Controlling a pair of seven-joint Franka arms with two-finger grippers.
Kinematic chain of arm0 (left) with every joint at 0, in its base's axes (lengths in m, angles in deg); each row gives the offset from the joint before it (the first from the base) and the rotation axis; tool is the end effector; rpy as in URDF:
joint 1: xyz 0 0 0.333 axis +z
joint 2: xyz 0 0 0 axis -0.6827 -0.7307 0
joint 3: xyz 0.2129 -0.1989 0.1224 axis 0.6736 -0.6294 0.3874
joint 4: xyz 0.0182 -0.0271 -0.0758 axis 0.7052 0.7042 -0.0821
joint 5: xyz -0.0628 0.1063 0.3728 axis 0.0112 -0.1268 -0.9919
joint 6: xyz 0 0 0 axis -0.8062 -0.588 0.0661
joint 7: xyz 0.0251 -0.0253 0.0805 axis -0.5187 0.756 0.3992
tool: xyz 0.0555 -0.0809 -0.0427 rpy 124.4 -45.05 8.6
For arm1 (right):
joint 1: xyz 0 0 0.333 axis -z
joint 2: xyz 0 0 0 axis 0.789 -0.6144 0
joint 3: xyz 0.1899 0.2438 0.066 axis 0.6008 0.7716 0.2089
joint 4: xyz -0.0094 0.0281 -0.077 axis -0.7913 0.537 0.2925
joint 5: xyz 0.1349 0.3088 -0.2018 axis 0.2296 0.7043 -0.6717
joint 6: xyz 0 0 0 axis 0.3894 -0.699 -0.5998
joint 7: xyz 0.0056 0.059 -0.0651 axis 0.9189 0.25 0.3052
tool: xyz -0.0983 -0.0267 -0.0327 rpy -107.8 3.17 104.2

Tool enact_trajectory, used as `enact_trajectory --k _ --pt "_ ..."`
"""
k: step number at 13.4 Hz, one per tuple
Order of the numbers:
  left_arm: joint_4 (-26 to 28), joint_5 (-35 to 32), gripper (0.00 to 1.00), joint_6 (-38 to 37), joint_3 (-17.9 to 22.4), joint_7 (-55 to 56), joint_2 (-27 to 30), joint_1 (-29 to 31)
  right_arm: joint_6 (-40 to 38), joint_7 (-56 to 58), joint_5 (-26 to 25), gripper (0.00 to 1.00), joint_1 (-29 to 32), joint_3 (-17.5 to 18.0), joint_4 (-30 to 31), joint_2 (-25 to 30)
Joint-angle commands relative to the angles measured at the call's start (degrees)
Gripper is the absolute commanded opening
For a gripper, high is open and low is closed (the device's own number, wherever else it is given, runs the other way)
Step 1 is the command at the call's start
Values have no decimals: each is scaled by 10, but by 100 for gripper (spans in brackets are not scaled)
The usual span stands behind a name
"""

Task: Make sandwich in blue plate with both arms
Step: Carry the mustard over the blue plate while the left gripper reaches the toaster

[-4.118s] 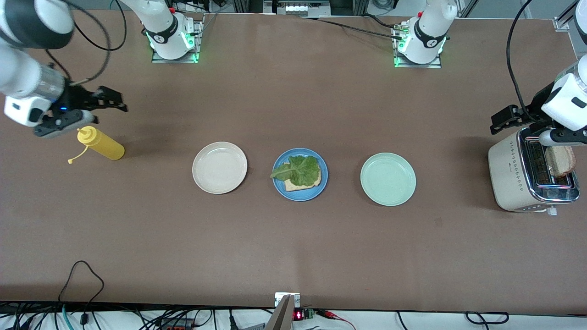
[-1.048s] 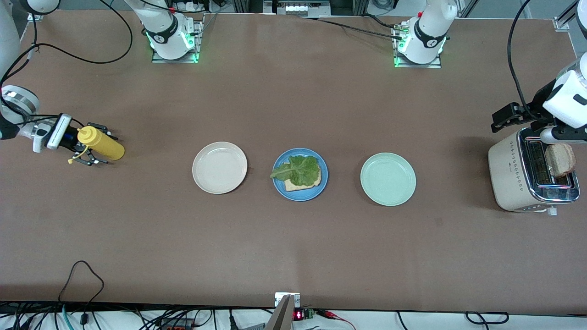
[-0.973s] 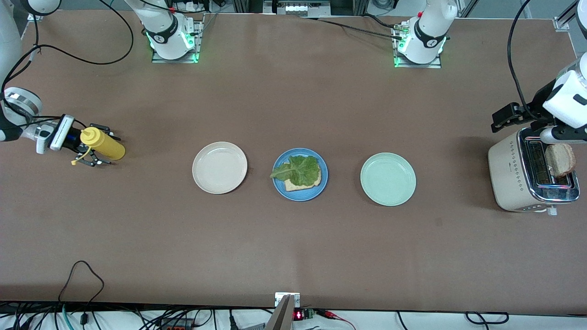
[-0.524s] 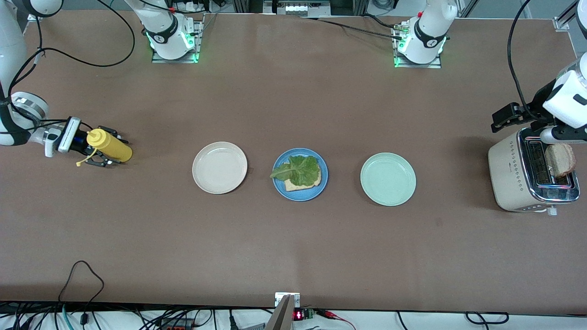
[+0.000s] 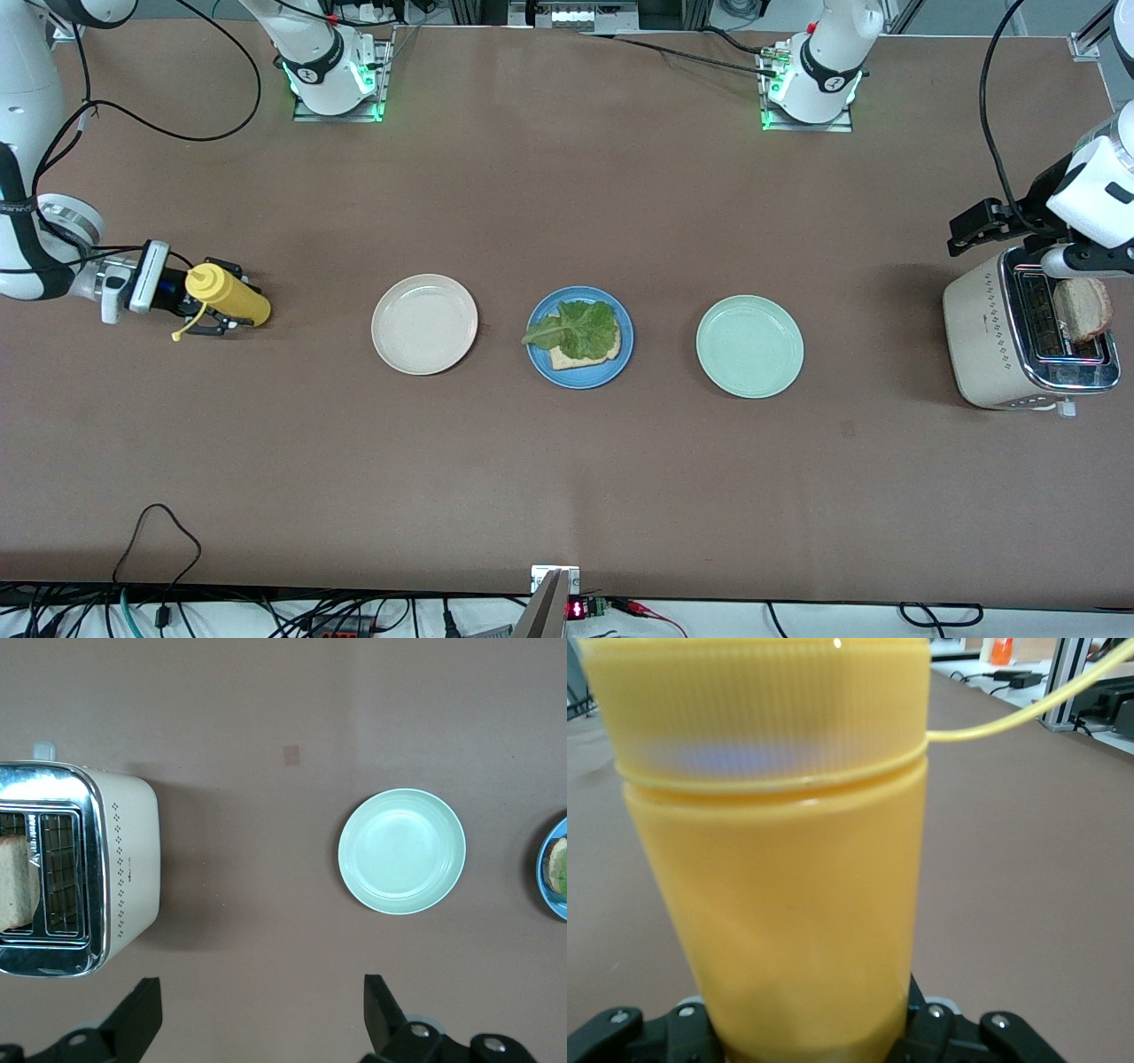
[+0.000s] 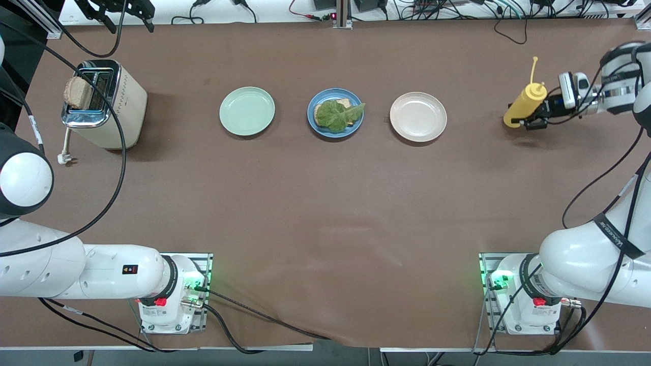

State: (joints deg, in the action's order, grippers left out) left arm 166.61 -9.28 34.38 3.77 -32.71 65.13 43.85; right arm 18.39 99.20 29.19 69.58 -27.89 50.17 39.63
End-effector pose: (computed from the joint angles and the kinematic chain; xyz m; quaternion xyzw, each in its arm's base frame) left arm 0.5697 -0.0045 0.5788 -0.9998 -0.0179 0.0123 0.0034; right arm 0.5354 -0.1911 0.1449 -0.6460 -0.5722 -0.3582 0.3564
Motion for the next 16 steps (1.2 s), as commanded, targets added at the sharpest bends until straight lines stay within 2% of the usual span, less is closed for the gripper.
enact_trajectory --k 1,4,6,7,10,14,16 --pt "-7 6 100 -8 3 -13 -2 -3 47 -115 -53 0 -55 4 12 94" --pt "-8 29 100 -9 4 -9 -17 3 125 -273 -146 0 -128 22 16 168" --pt "-12 27 100 -8 11 -7 -36 3 166 -406 -222 0 -163 50 17 199" --pt "-30 21 100 -8 15 -11 -54 17 188 -468 -258 0 -177 66 17 209" --pt "-78 23 100 -13 16 -16 -112 82 233 -628 -338 0 -224 103 18 220" --pt "-90 17 100 -11 17 -81 -138 134 286 -842 -497 0 -285 141 15 222" --pt "-93 -14 100 -4 16 -157 -170 164 296 -947 -575 0 -328 143 11 218"
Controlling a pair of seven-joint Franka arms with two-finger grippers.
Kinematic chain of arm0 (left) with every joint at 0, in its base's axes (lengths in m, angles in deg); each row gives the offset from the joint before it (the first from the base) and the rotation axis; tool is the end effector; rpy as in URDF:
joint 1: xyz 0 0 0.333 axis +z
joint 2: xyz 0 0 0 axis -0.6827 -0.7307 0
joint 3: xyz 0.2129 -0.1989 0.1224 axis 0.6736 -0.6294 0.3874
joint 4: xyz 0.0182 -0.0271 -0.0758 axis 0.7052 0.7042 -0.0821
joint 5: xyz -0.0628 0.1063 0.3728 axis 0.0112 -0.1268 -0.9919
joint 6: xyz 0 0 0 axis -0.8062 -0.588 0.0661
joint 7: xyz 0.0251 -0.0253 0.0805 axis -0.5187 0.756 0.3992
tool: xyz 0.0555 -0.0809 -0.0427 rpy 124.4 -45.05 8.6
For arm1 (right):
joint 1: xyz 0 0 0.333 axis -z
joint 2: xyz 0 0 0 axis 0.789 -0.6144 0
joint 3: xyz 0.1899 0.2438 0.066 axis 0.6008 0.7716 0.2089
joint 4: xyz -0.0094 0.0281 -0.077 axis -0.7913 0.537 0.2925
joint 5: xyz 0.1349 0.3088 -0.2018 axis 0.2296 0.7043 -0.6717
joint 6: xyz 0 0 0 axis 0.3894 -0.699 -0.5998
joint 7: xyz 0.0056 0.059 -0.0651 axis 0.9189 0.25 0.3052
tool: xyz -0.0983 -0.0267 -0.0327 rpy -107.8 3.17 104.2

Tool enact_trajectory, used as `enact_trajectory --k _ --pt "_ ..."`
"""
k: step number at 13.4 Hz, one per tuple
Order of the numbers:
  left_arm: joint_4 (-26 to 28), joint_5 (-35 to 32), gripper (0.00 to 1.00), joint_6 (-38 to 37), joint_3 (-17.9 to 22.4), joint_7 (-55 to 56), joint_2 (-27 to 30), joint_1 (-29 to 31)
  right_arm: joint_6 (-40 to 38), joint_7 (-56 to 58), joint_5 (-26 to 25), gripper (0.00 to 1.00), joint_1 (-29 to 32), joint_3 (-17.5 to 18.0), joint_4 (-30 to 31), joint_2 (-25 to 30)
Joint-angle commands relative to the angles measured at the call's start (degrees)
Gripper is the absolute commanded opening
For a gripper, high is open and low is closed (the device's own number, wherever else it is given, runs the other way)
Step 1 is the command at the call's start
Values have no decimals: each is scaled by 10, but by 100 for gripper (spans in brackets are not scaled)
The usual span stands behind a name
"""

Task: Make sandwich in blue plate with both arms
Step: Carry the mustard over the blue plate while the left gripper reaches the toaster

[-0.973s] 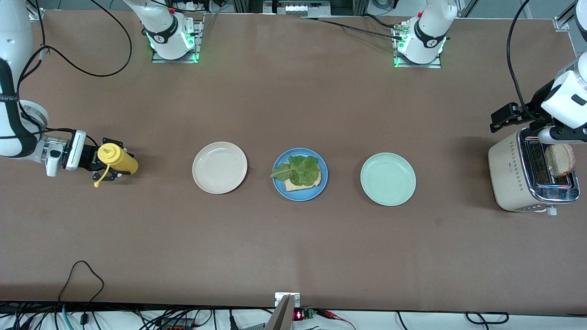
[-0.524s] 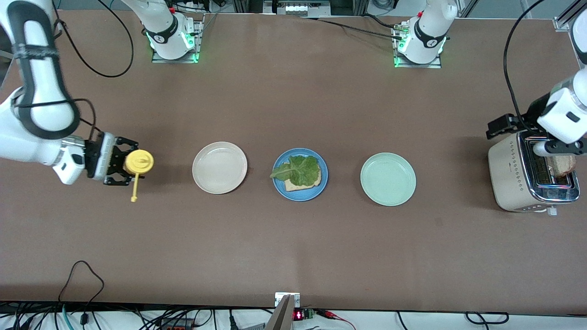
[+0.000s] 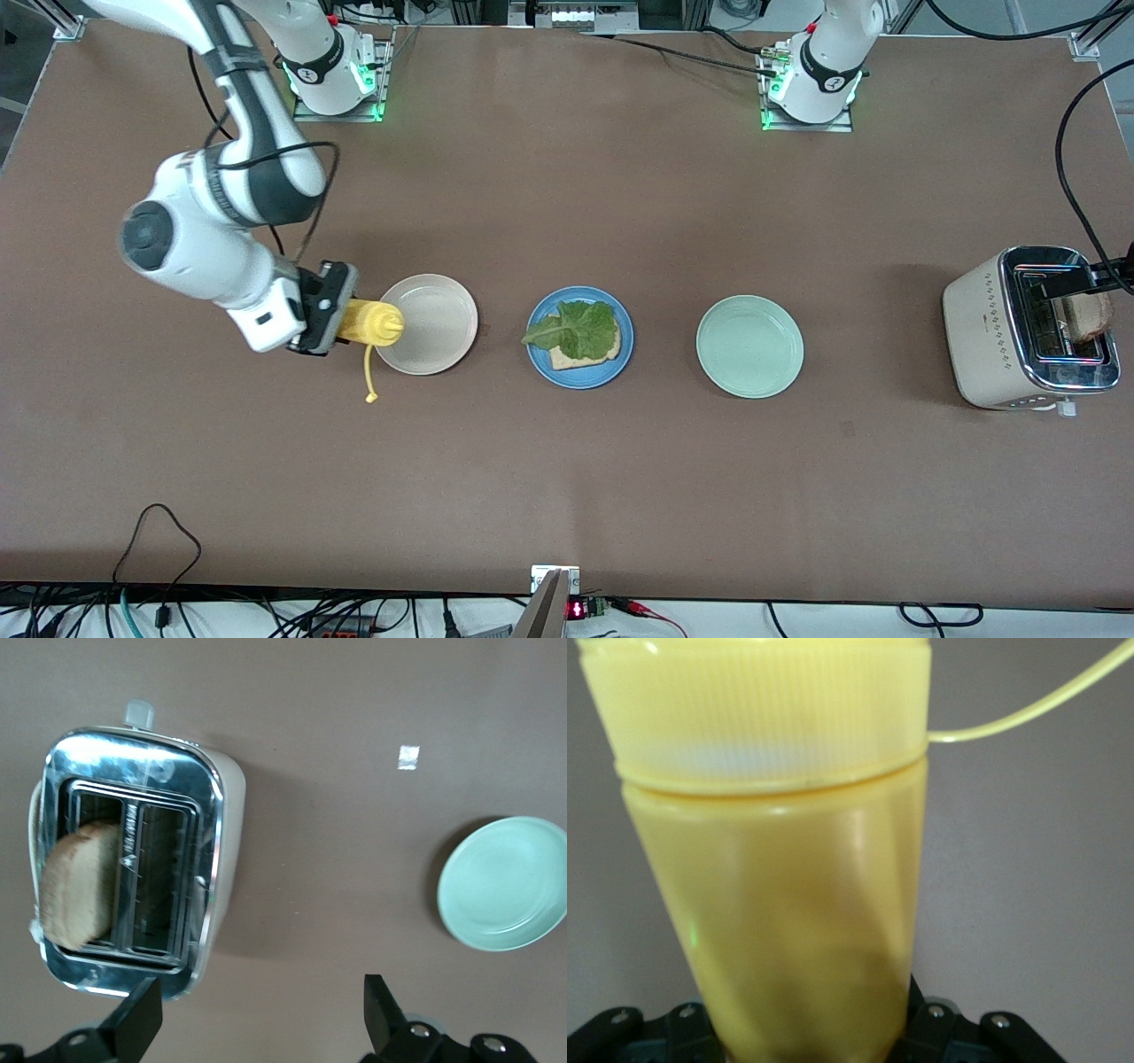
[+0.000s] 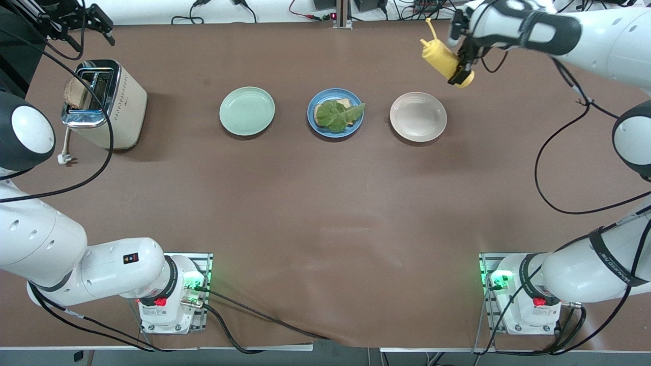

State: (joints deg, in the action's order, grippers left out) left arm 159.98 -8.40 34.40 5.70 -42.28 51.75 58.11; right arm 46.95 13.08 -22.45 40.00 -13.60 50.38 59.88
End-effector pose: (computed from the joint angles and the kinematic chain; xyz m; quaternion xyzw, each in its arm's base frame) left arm 0.6056 0.1680 0.4932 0.9945 0.0763 -0.0691 0.0166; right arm 0.6015 0.1740 0.3458 -0.8097 -0.5827 -0.0326 0.0614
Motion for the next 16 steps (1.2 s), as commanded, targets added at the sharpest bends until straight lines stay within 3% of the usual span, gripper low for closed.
enact_trajectory --k 1,7,12,14,16 --pt "-35 -31 100 7 -3 -79 -45 31 11 -135 -89 0 -56 1 5 12" --pt "-36 -30 100 13 -3 -170 -82 93 4 -291 -227 0 -162 1 -41 -53" --pt "-36 -34 100 14 -3 -228 -115 118 9 -297 -272 0 -202 1 -53 -100" --pt "-36 -34 89 14 -3 -245 -124 118 10 -297 -288 0 -218 1 -66 -124" --pt "-36 -44 72 14 -3 -245 -130 119 11 -300 -309 0 -223 1 -75 -142"
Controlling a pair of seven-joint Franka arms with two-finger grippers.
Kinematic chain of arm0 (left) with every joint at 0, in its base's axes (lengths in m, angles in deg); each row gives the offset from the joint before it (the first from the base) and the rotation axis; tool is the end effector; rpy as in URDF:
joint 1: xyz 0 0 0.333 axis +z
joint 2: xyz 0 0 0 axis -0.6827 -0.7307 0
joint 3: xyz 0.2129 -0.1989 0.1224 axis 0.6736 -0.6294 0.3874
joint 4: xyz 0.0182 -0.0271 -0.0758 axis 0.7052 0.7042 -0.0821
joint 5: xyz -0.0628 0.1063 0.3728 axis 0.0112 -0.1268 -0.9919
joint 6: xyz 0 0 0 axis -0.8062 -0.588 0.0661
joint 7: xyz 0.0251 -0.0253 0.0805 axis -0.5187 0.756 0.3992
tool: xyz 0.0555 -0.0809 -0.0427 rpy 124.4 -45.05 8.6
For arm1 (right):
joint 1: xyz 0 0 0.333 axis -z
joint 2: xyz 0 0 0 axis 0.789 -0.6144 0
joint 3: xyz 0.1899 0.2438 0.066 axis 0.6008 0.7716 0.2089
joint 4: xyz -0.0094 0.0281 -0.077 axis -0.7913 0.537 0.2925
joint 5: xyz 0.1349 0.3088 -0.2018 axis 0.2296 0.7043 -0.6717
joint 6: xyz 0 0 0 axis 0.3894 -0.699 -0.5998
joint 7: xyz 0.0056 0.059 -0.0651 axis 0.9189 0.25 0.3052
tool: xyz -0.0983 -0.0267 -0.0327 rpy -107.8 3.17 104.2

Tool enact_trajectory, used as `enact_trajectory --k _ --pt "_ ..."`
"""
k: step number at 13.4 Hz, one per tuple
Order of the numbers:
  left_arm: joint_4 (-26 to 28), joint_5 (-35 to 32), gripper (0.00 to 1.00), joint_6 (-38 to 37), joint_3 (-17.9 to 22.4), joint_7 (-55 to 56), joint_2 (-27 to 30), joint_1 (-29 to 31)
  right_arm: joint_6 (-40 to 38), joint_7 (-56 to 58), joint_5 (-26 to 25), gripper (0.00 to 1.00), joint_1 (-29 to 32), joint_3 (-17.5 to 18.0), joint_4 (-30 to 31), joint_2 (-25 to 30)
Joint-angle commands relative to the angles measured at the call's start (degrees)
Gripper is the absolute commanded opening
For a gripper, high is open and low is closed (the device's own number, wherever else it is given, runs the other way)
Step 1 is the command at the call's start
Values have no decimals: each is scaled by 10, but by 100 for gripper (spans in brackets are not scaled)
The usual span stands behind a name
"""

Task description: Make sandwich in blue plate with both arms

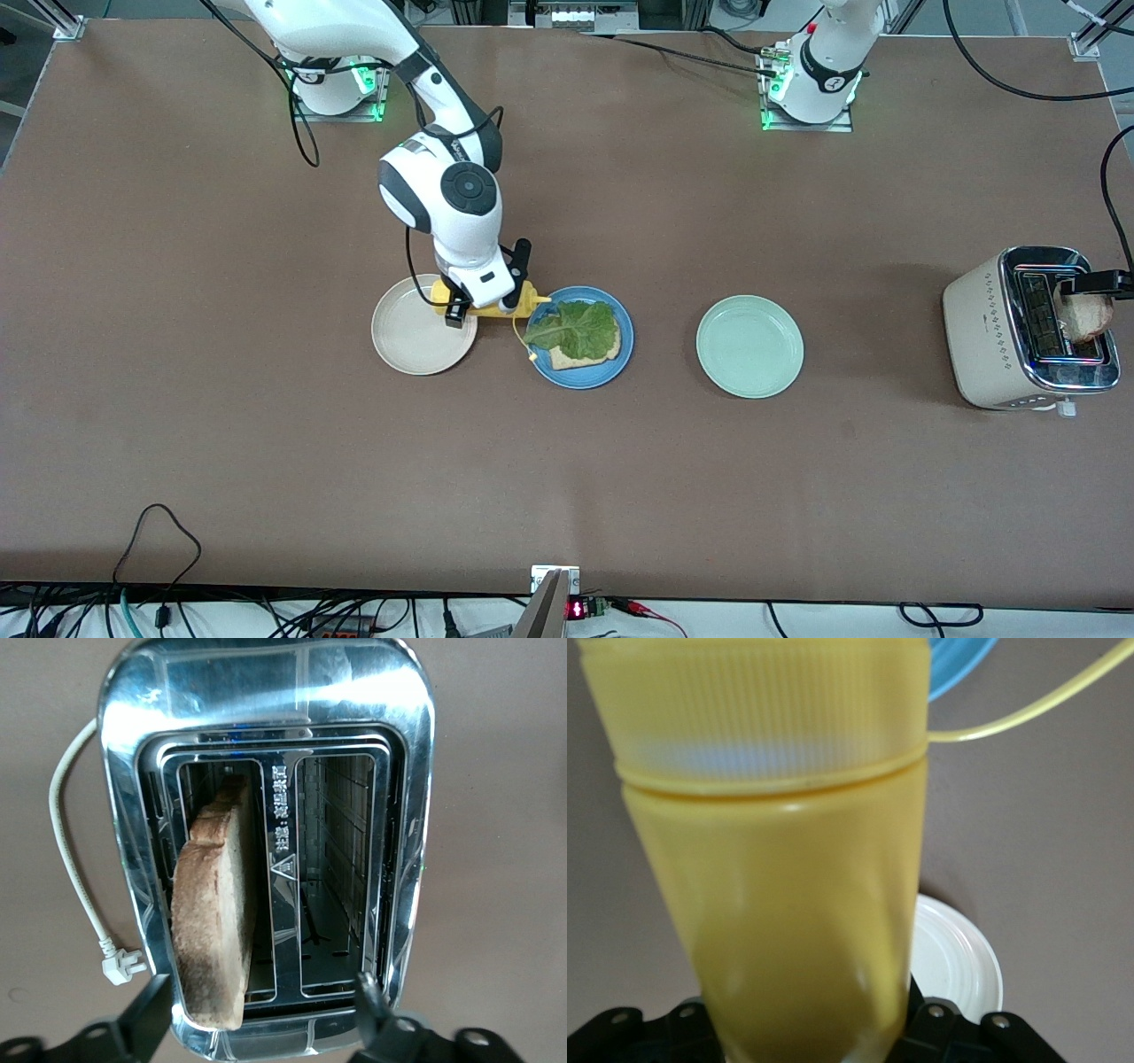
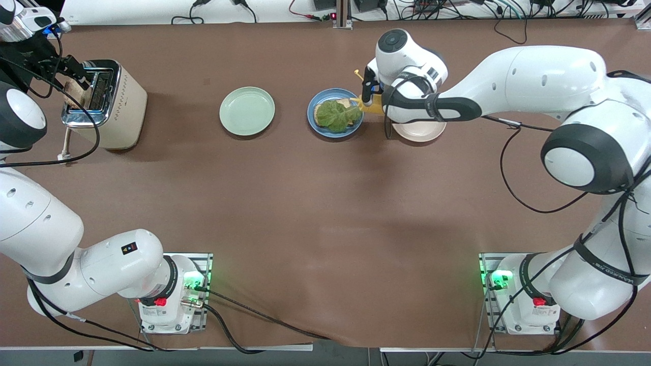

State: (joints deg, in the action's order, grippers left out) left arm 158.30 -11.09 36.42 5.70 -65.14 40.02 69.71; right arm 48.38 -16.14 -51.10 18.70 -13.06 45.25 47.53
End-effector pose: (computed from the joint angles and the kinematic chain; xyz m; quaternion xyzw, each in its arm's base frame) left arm 0.5842 0.3039 0.3767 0.9895 -0.0272 -0.1337 0.0487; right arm 0.5213 0.3856 0.2503 0.7495 0.6507 -0.0345 0.1172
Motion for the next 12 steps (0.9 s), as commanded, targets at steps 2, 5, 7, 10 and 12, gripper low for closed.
enact_trajectory --k 2,5,7,10,12 --pt "-20 -28 66 -5 -3 -18 -18 3 -3 -9 -25 0 -12 -5 -25 -25" --pt "-20 -31 61 21 -3 -20 -23 3 -3 -8 -20 0 3 -5 -32 -20" --pt "-20 -31 50 30 -3 -37 -24 3 -3 2 -3 0 38 -5 -32 2" --pt "-20 -31 12 30 -3 -42 -23 4 -18 71 80 0 81 -5 -25 61" --pt "-20 -30 1 31 -3 -42 -30 8 -47 164 161 0 123 -5 -26 91"
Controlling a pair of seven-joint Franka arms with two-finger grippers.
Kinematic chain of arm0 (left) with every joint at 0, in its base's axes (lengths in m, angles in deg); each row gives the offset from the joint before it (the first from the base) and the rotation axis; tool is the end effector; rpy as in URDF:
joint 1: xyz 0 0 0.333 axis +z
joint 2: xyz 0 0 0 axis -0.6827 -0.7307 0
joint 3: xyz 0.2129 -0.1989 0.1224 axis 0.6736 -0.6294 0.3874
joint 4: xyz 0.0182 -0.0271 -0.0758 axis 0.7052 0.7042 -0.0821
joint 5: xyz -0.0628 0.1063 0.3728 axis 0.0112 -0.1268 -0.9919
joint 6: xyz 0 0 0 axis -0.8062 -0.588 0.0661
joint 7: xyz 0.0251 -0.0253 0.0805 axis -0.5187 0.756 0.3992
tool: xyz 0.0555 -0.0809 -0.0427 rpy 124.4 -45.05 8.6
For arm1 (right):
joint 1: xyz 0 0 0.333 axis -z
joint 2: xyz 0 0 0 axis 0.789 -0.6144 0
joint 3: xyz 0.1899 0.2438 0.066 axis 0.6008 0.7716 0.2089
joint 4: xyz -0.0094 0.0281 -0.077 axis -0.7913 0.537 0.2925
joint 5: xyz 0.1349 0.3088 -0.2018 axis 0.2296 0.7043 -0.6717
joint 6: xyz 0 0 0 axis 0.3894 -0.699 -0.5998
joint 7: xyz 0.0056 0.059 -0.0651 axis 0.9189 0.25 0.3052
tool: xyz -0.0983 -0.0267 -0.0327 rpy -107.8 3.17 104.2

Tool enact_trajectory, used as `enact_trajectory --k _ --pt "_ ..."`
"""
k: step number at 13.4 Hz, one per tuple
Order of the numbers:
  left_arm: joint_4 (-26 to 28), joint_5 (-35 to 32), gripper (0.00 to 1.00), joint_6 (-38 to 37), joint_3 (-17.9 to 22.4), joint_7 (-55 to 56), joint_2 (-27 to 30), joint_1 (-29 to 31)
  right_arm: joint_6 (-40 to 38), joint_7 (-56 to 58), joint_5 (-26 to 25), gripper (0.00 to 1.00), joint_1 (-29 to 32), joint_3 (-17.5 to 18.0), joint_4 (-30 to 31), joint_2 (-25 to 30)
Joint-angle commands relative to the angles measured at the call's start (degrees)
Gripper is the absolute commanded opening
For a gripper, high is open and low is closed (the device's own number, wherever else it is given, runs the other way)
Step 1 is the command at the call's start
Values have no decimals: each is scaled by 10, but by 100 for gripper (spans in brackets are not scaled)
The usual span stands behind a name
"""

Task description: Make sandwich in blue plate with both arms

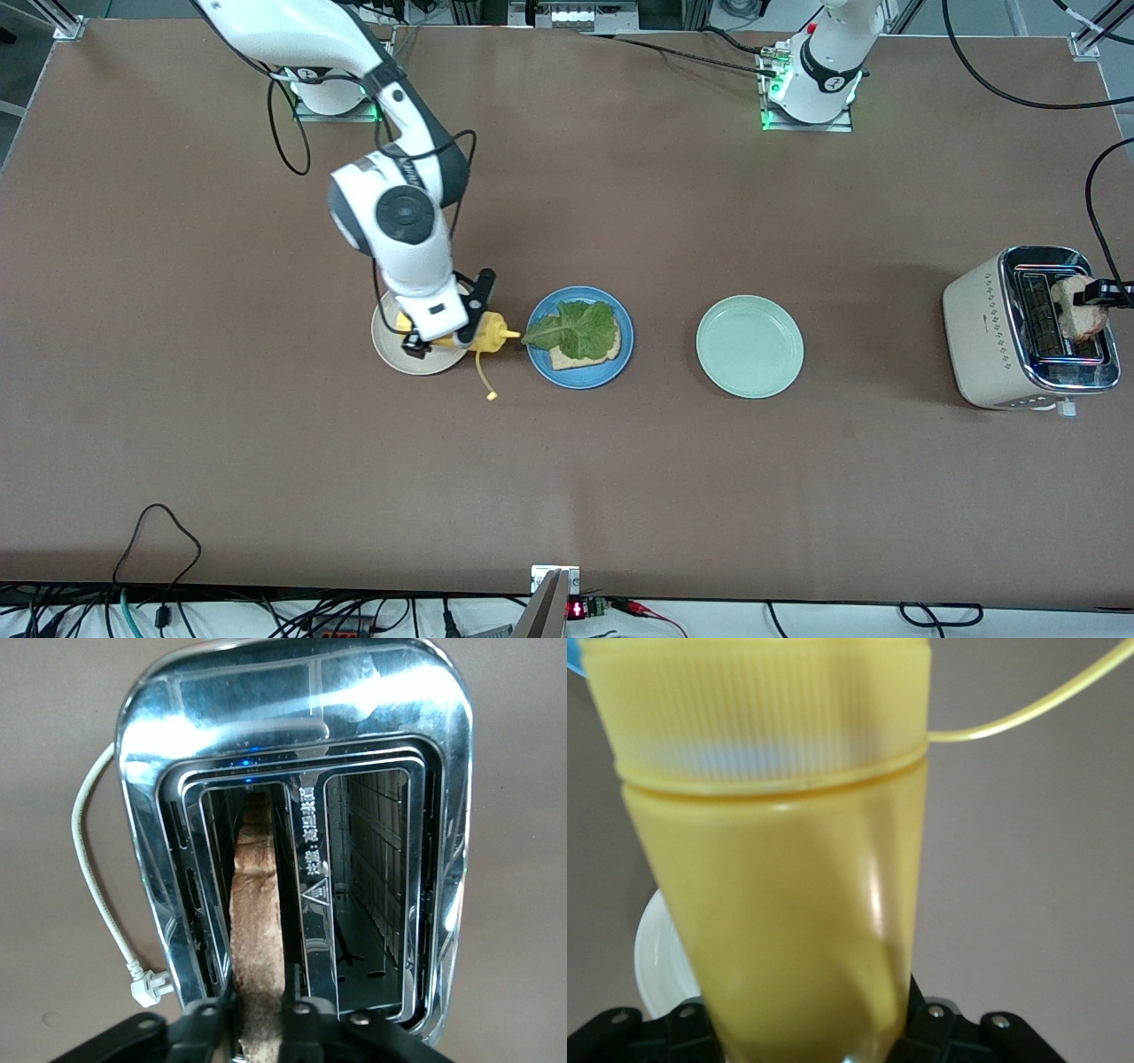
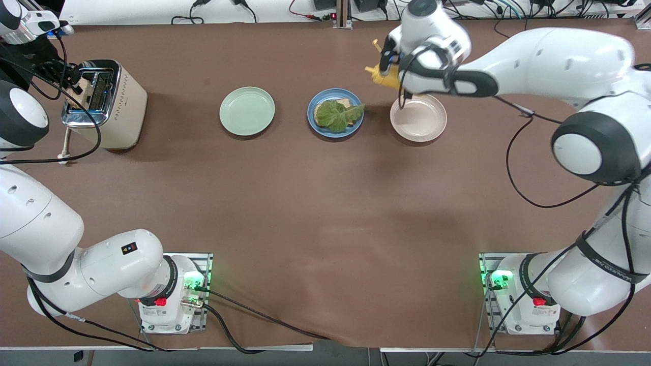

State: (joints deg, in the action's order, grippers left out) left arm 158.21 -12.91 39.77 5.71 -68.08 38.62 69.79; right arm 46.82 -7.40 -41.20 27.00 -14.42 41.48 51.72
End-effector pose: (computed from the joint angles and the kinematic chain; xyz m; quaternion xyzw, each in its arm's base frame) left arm 0.5903 0.3111 0.3647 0.9901 -0.0573 -0.1246 0.0302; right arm 0.5926 0.3054 0.3235 0.7968 0.6009 0.0061 0.0632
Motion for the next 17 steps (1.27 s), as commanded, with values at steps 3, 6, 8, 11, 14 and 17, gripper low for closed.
enact_trajectory --k 3,6,8,11,14,17 --pt "-37 -11 1 -13 -10 -10 -10 14 -68 244 188 0 123 9 13 83" --pt "-152 -4 1 -157 -61 -5 5 1 -125 423 340 0 230 9 13 98" --pt "-227 -2 1 -239 -88 7 5 -31 -179 525 403 0 288 9 13 97" --pt "-233 58 1 -279 -131 89 16 -74 -243 656 450 0 369 9 13 91" --pt "-170 217 1 -273 -160 219 8 -98 -295 791 475 0 443 9 14 68" --pt "-74 300 1 -161 -162 253 1 -161 -330 904 495 0 511 8 13 20"
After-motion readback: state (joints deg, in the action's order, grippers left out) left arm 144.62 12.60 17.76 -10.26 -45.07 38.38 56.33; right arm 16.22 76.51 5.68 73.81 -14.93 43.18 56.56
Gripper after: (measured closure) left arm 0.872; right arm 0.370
